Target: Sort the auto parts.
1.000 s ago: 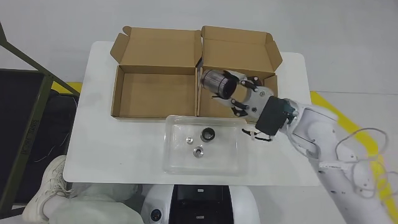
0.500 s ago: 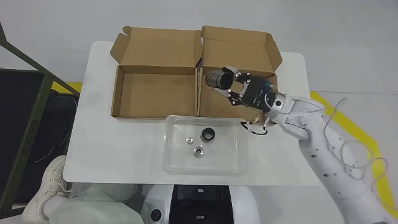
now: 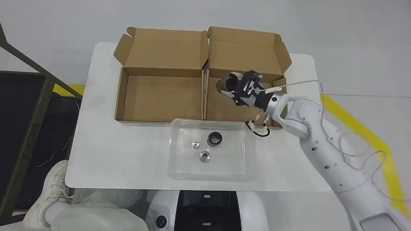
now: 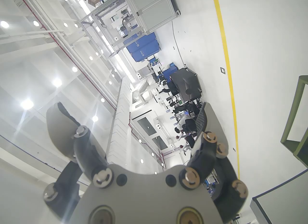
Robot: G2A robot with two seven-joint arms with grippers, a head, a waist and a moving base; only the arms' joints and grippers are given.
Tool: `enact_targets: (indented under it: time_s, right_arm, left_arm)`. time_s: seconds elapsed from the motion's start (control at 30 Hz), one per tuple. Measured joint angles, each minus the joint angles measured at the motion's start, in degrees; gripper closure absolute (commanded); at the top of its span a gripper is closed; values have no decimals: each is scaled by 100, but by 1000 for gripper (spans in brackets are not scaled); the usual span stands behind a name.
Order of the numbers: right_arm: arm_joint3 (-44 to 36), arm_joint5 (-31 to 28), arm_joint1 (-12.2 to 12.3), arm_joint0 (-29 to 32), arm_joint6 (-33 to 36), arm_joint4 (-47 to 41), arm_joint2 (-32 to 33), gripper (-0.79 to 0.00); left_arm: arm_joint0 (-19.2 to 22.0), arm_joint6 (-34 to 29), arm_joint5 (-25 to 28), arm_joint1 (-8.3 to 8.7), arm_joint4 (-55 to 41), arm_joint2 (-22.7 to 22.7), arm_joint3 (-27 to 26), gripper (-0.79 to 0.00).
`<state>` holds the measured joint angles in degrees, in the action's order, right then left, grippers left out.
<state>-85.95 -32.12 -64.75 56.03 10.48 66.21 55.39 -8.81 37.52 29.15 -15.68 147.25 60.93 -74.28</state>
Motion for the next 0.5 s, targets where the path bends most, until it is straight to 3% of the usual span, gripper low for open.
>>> enact_targets:
  time_s: [0.5]
  right_arm:
    - [1119,270,-344,-744,741,-269,-701,0]
  left_arm:
    - [0,0,0,0,0,0,0,-785]
